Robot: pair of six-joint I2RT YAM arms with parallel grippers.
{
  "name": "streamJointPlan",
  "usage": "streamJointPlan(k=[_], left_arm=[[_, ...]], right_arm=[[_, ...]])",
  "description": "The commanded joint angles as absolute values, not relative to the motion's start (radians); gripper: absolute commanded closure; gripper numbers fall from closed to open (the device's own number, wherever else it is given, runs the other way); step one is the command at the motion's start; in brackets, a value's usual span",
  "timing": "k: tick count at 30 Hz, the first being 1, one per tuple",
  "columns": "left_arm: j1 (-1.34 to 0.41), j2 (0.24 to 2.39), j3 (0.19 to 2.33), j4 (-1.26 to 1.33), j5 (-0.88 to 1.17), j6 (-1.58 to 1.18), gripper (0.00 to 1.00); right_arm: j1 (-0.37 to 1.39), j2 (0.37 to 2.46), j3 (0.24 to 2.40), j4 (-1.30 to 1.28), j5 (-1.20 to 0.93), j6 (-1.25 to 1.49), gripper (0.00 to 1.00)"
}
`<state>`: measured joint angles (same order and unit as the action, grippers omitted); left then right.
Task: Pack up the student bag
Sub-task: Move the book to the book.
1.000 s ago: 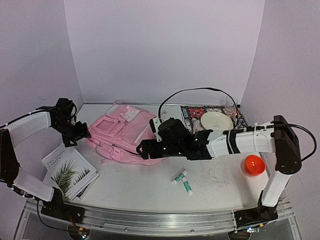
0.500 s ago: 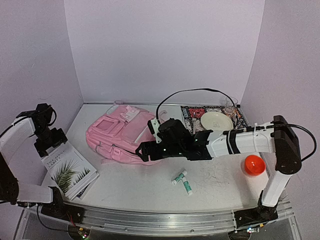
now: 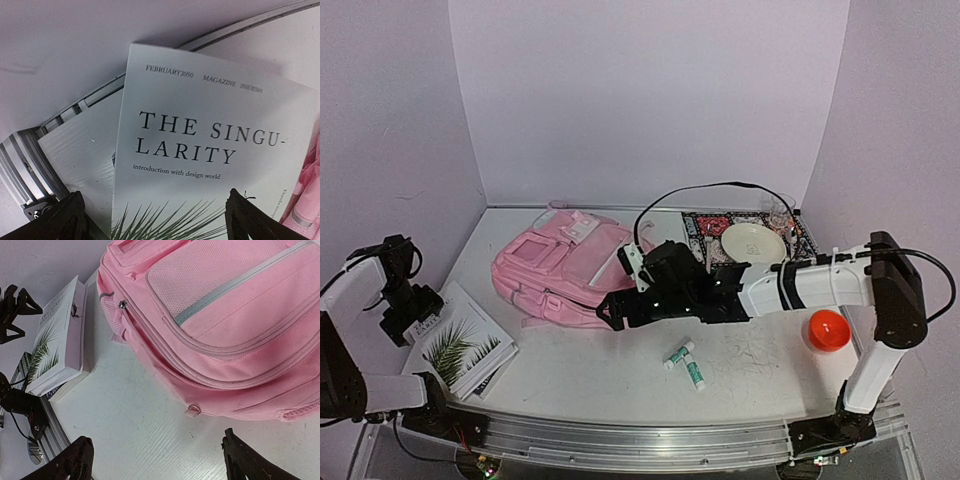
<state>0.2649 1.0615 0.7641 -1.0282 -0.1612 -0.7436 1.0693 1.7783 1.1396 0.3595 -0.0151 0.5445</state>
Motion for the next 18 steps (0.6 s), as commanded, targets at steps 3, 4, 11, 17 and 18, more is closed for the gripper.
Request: streamJointPlan(k=[3, 4, 11, 17, 18], left_arm=[[0.272, 1.025, 0.72, -1.014, -0.166, -0.881, 0.0], [0.272, 1.02, 0.716, -1.01, -0.165, -0.89, 0.0], [0.27, 1.02, 0.674, -0.915, 0.033, -0.854, 0.07], [0.267, 1.001, 0.659, -0.836, 0.224, -0.853, 0.12], [0.264, 0.998, 0.657, -0.829, 0.237, -0.859, 0.12]], right_arm=[[1.057, 1.694, 1.107, 0.366, -0.012, 0.524, 0.09], [1.056, 1.691, 1.102, 0.368, -0.012, 0.524, 0.09], [1.052, 1.682, 1.091, 0.374, -0.01, 0.526, 0.09], [1.05, 1.686, 1.096, 0.377, -0.016, 0.527, 0.09], [1.049, 1.688, 1.098, 0.377, -0.018, 0.528, 0.09]])
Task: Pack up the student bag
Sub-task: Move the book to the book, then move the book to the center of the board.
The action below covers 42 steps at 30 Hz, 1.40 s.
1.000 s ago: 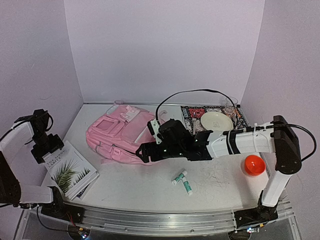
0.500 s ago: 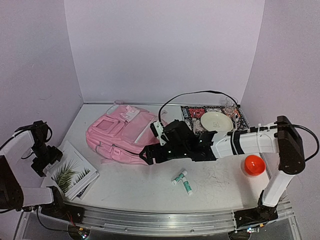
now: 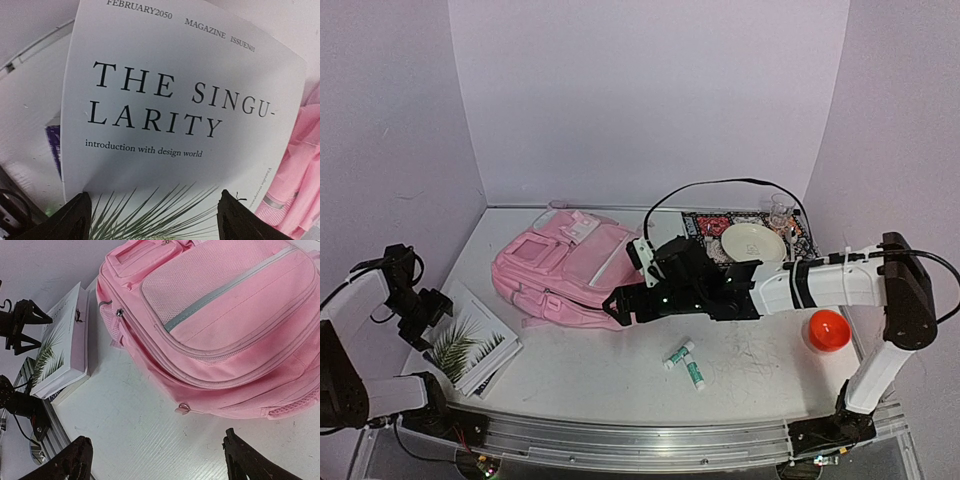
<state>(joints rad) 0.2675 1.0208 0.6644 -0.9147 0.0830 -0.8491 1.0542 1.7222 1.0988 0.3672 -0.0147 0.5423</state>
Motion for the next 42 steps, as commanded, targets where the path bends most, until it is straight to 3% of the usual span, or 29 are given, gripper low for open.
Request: streamJointPlan(k=[1, 5, 13, 25, 31, 42], left_arm=[[0.26, 0.995, 0.656, -0.824, 0.246, -0.866, 0.13], [0.206, 0.986, 0.65, -0.789, 0.23, -0.901, 0.13], [-0.077, 1.118, 0.674, -0.634, 0.16, -1.047, 0.13], [-0.274, 1.338, 0.879, -0.526, 0.116, -1.057, 0.13], [-0.256, 1.279, 0.881, -0.621, 0.011, -1.019, 0.11], [0.059, 1.191, 0.82, -0.766, -0.011, -0.856, 0.06]], right_arm=[[1.048, 1.689, 1.1, 0.377, -0.02, 0.528, 0.09], [1.049, 1.696, 1.106, 0.377, -0.026, 0.528, 0.09], [1.047, 1.694, 1.106, 0.377, -0.027, 0.535, 0.09], [1.048, 1.679, 1.09, 0.377, -0.011, 0.545, 0.09], [1.047, 1.662, 1.071, 0.377, -0.007, 0.545, 0.09], [1.047, 1.642, 1.045, 0.377, -0.005, 0.542, 0.09]])
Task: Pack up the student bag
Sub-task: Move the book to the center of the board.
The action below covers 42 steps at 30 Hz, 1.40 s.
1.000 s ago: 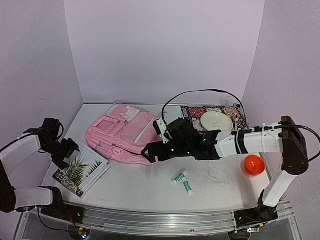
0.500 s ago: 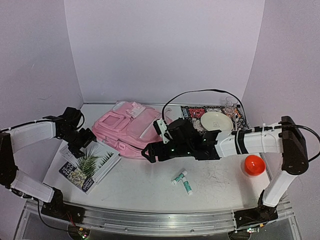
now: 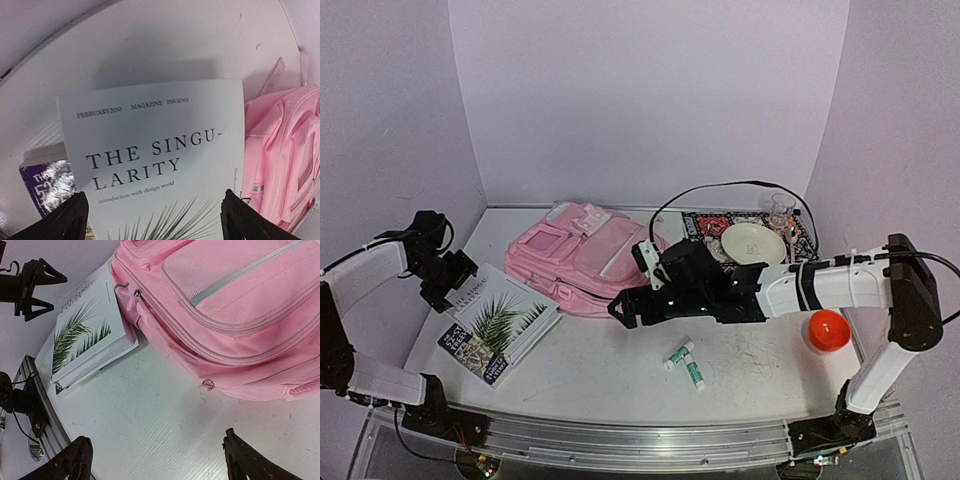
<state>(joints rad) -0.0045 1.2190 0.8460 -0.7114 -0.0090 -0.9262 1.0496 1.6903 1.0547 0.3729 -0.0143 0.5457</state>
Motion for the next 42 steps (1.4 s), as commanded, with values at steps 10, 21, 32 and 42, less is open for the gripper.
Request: streamJointPlan(k=[10, 21, 32, 42], left_arm=[[0.076, 1.251, 0.717, -0.622, 0.192, -0.878, 0.07], [-0.121, 1.307, 0.789, -0.487, 0.256, -0.899, 0.07], [-0.006, 1.239, 0.802, -0.656, -0.025, -0.817, 0.06], [0.119, 1.356, 0.801, -0.636, -0.019, -0.755, 0.05]], right_arm=[[1.046, 1.641, 1.04, 0.377, -0.003, 0.54, 0.08], [1.047, 1.666, 1.06, 0.379, -0.015, 0.54, 0.08], [1.047, 1.627, 1.022, 0.379, -0.003, 0.548, 0.08], [1.047, 1.602, 0.996, 0.379, -0.008, 0.554, 0.08]])
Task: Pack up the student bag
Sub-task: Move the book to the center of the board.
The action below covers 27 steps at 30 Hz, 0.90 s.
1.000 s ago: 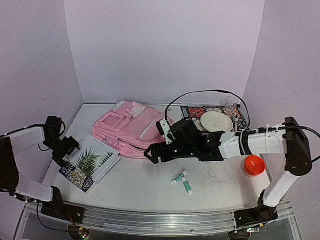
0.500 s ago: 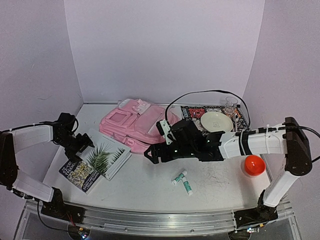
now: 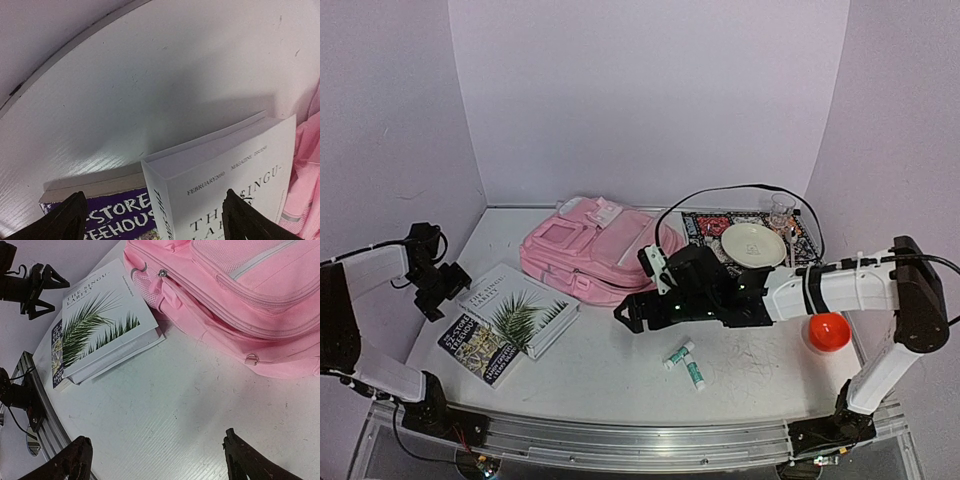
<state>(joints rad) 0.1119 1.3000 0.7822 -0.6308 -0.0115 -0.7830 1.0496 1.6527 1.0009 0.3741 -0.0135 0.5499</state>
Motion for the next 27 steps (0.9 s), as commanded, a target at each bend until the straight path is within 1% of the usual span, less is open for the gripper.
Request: streamJointPlan(k=[1, 6, 12, 14, 17, 21, 25, 27], left_arm=[[0.119, 1.364, 0.787, -0.629, -0.01, -0.759, 0.06], [0.119, 1.369, 0.713, -0.597, 0.072, -0.756, 0.07], [0.118, 1.348, 0.605, -0.514, 0.243, -0.763, 0.06], [0.118, 1.326, 0.586, -0.498, 0.268, -0.762, 0.05], [0.117, 1.295, 0.611, -0.498, 0.253, -0.746, 0.03], [0.127, 1.287, 0.695, -0.539, 0.196, -0.727, 0.01], [0.172, 1.224, 0.731, -0.566, 0.136, -0.752, 0.01], [0.195, 1.2, 0.732, -0.596, 0.08, -0.764, 0.04]], right_arm=[[1.047, 1.6, 0.995, 0.379, -0.009, 0.554, 0.08], [1.047, 1.589, 0.978, 0.381, -0.009, 0.558, 0.08], [1.047, 1.597, 0.971, 0.391, -0.025, 0.564, 0.08], [1.047, 1.6, 0.975, 0.393, -0.028, 0.561, 0.08], [1.046, 1.607, 0.983, 0.393, -0.034, 0.558, 0.08], [1.047, 1.602, 0.98, 0.393, -0.038, 0.555, 0.08], [1.047, 1.578, 0.959, 0.392, -0.026, 0.559, 0.08], [1.047, 1.566, 0.947, 0.393, -0.017, 0.562, 0.08]])
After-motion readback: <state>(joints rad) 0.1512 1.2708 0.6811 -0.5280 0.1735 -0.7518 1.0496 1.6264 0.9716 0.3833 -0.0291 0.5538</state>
